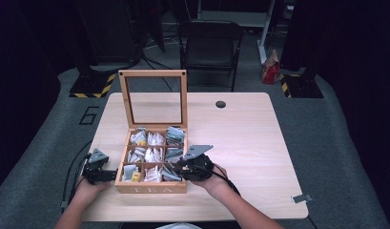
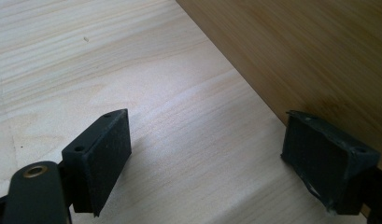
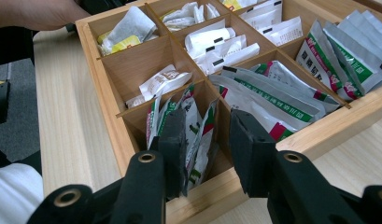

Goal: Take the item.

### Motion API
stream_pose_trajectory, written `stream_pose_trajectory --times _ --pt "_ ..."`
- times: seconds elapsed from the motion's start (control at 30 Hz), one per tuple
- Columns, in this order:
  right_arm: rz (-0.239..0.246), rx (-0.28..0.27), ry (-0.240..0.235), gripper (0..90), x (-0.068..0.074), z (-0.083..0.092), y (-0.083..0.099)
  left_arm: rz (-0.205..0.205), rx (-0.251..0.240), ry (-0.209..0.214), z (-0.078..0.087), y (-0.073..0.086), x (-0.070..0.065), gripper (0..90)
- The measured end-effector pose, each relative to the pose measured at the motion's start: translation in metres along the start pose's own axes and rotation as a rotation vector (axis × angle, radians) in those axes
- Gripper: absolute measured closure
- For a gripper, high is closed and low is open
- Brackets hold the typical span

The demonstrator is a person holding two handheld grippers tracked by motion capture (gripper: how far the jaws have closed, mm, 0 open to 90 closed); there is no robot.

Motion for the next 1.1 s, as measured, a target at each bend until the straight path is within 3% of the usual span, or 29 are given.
stream_pose_trajectory --times 0.3,0.4,1.1 --pt "-0.007 0.016 -0.004 69.6 -0.002 -0.005 0.004 0.0 0.0 0.0 0.0 0.0 0.0 15.2" --pt "-0.028 0.018 0.002 69.5 -0.001 -0.007 0.004 -0.001 0.0 0.0 0.0 0.0 0.0 15.2" --pt "-0.017 0.05 -0.02 74.0 0.001 -0.018 0.01 0.0 0.0 0.0 0.0 0.0 0.0 15.2"
Point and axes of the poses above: each handheld gripper's, and its own axes: z roughly backward along the jaws, y roughly out of its underside, x roughly to its left, the point moved 1 cm from there along -z, roughly forward along the jaws, and after that the axes turned 8 degrees about -x, right-handed, at the moved point
